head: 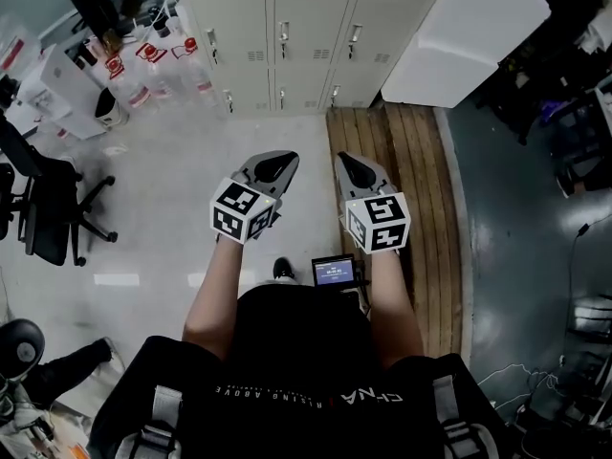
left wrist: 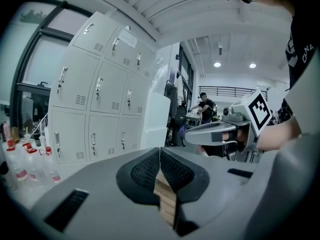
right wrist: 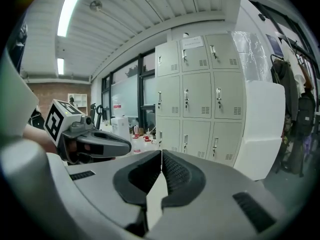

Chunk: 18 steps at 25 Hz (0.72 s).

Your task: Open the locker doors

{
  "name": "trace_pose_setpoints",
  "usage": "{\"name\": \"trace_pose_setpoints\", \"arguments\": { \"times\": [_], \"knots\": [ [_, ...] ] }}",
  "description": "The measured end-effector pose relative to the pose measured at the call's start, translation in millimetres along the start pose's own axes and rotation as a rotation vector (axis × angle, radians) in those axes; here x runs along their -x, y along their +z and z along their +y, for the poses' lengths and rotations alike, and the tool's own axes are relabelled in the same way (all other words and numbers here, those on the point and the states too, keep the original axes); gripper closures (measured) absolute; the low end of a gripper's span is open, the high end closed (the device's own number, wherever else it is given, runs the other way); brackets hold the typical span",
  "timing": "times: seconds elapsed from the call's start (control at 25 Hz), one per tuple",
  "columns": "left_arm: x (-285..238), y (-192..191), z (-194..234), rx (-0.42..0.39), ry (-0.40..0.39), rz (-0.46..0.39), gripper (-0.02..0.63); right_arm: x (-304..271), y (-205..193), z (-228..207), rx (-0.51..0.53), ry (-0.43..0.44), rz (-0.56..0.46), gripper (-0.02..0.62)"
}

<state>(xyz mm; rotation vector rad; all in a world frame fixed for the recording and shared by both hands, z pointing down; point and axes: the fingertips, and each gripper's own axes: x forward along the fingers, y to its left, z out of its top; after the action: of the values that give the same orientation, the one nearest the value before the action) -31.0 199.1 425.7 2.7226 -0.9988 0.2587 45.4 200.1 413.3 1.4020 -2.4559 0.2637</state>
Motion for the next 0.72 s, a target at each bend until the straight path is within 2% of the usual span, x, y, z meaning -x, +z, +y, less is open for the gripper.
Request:
{"name": "trace_pose_setpoints", "arguments": {
  "times": [0.52,0.72],
  "knots": [
    [-52,2,79,0.016,0.033,0.024,0.584,-91,13,-40,-0.005,0.026,0.027,0.565],
    [-85,24,123,0.014,0.084,0.009,0.584,-138,34,-70,0.013,0.061,0.015,0.565]
  ]
}}
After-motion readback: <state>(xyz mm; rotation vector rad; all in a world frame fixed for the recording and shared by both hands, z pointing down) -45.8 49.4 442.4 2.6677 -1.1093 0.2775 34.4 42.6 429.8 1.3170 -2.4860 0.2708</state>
